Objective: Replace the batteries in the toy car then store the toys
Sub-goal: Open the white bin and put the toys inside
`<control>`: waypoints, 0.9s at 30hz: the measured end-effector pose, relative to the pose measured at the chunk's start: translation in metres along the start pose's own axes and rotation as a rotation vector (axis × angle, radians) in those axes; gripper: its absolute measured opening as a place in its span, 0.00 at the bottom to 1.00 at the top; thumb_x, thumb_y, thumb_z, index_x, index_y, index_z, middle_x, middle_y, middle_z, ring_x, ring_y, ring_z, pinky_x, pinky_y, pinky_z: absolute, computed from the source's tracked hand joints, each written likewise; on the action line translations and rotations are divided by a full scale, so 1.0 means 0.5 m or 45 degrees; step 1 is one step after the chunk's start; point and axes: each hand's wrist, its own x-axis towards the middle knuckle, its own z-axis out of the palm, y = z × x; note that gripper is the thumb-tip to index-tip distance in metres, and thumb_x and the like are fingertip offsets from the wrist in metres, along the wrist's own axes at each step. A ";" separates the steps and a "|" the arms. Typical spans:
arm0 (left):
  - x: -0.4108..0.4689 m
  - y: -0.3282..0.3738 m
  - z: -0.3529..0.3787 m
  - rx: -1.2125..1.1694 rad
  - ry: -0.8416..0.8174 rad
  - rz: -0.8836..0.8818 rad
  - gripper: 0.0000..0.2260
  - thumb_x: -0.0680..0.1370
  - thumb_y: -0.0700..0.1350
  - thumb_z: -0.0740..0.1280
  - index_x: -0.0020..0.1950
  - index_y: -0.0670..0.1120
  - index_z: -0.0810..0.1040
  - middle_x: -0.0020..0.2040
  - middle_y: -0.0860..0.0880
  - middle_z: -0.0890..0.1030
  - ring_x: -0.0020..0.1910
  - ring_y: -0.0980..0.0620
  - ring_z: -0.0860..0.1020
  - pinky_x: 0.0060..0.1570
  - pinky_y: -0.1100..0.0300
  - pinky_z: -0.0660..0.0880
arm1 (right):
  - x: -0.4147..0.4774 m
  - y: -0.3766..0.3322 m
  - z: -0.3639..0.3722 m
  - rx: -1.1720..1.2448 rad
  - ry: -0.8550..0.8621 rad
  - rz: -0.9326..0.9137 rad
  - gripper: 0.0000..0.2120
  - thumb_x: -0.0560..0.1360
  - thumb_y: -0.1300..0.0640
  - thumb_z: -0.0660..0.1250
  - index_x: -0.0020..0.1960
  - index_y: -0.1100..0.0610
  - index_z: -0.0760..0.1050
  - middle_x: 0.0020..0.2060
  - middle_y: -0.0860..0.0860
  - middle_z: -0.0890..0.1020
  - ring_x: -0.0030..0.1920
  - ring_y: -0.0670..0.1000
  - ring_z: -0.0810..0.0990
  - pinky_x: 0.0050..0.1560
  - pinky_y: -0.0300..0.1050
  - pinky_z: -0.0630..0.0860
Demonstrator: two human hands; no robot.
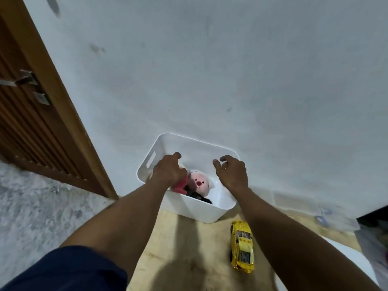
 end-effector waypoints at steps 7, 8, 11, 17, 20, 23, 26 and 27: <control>-0.040 0.173 0.047 -0.325 0.033 0.183 0.15 0.73 0.48 0.67 0.59 0.52 0.79 0.44 0.51 0.83 0.53 0.47 0.80 0.54 0.53 0.77 | -0.045 0.123 -0.168 0.038 0.319 0.008 0.11 0.77 0.47 0.65 0.45 0.50 0.83 0.37 0.46 0.84 0.41 0.51 0.82 0.43 0.43 0.76; -0.053 0.209 0.063 -0.355 0.032 0.226 0.13 0.73 0.47 0.67 0.57 0.51 0.79 0.41 0.53 0.83 0.53 0.48 0.80 0.54 0.54 0.77 | -0.055 0.158 -0.197 0.025 0.353 0.050 0.11 0.77 0.47 0.65 0.44 0.51 0.83 0.36 0.47 0.84 0.41 0.52 0.82 0.43 0.43 0.76; -0.104 0.310 0.125 -0.432 -0.022 0.321 0.09 0.74 0.45 0.67 0.53 0.50 0.81 0.36 0.55 0.81 0.48 0.49 0.80 0.49 0.58 0.75 | -0.087 0.279 -0.277 -0.040 0.410 0.231 0.10 0.76 0.49 0.65 0.43 0.51 0.83 0.37 0.48 0.85 0.43 0.55 0.83 0.44 0.44 0.75; -0.219 0.429 0.328 -0.402 -0.290 0.317 0.06 0.72 0.48 0.69 0.48 0.51 0.82 0.43 0.50 0.85 0.45 0.50 0.83 0.47 0.59 0.78 | -0.180 0.545 -0.406 -0.221 0.412 0.472 0.11 0.78 0.54 0.63 0.49 0.57 0.82 0.47 0.58 0.84 0.51 0.63 0.81 0.47 0.48 0.74; -0.271 0.444 0.427 -0.329 -0.404 0.185 0.11 0.73 0.51 0.70 0.53 0.49 0.82 0.53 0.47 0.84 0.53 0.47 0.81 0.53 0.58 0.77 | -0.225 0.683 -0.433 -0.243 0.338 0.659 0.09 0.77 0.53 0.64 0.53 0.52 0.81 0.54 0.54 0.83 0.57 0.59 0.79 0.53 0.47 0.74; -0.312 0.451 0.507 -0.178 -0.542 0.064 0.24 0.71 0.56 0.65 0.61 0.43 0.79 0.60 0.44 0.81 0.62 0.42 0.77 0.60 0.55 0.73 | -0.259 0.803 -0.454 -0.245 0.206 0.824 0.16 0.76 0.51 0.65 0.64 0.51 0.75 0.62 0.54 0.78 0.65 0.56 0.75 0.60 0.51 0.74; -0.329 0.443 0.569 -0.205 -0.655 -0.107 0.27 0.68 0.56 0.66 0.62 0.42 0.78 0.59 0.43 0.81 0.56 0.41 0.80 0.53 0.54 0.79 | -0.277 0.883 -0.463 -0.244 0.142 0.965 0.26 0.77 0.49 0.66 0.72 0.57 0.68 0.68 0.60 0.71 0.69 0.61 0.69 0.64 0.56 0.71; -0.335 0.446 0.585 -0.235 -0.663 -0.154 0.27 0.69 0.55 0.67 0.63 0.42 0.77 0.58 0.42 0.81 0.54 0.41 0.80 0.51 0.51 0.81 | -0.280 0.907 -0.464 -0.221 0.123 1.000 0.28 0.77 0.48 0.66 0.73 0.59 0.67 0.69 0.60 0.70 0.70 0.62 0.68 0.65 0.57 0.70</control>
